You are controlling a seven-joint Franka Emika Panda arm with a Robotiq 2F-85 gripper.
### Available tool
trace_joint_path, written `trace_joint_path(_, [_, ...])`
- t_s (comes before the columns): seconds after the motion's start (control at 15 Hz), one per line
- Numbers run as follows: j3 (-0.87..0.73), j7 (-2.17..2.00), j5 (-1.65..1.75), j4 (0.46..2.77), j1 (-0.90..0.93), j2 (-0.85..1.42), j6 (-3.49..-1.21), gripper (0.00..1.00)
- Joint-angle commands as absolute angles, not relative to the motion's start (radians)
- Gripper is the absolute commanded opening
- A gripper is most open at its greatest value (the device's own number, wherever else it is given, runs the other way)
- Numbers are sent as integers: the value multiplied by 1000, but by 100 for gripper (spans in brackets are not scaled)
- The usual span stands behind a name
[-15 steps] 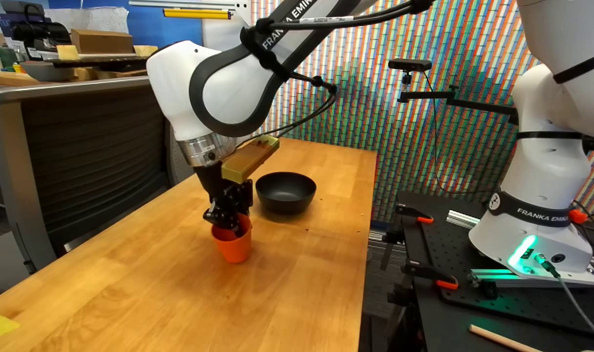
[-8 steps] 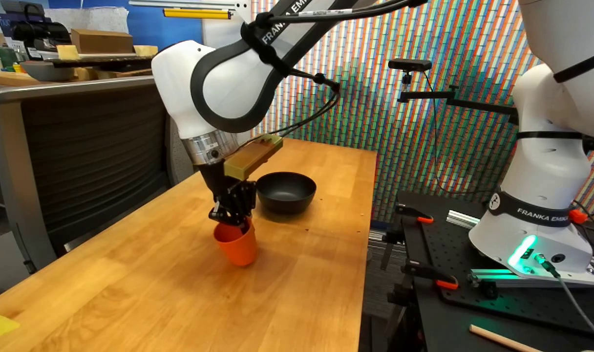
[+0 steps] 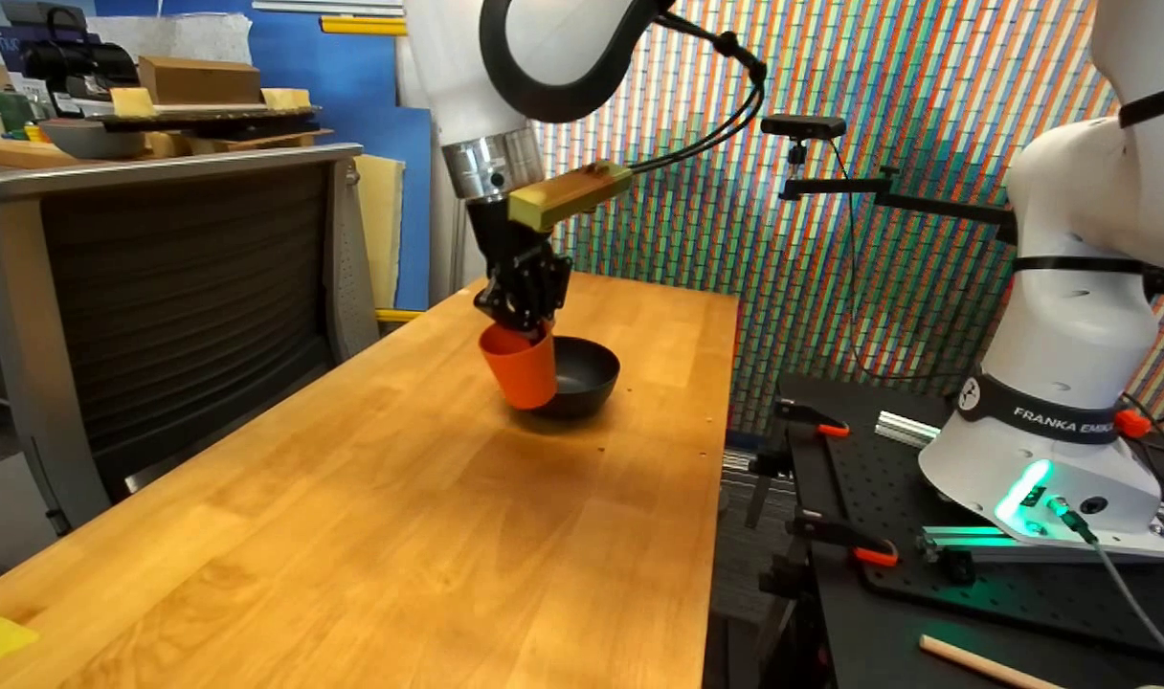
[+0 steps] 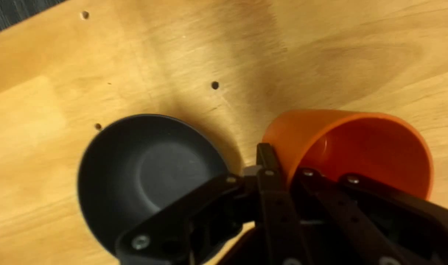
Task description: Put the cup into the bowl.
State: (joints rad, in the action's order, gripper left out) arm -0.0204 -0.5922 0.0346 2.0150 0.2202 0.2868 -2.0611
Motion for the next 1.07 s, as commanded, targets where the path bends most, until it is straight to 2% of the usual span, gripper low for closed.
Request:
trace_joint_path(0.0, [-49, -699, 73, 2212, 168, 95, -2116, 5])
trace_joint_path(0.33, [-64, -756, 96, 2283, 70, 63, -2192, 5])
trace_joint_path(1.0, [-71, -705, 63, 2187, 15, 256, -2342, 5])
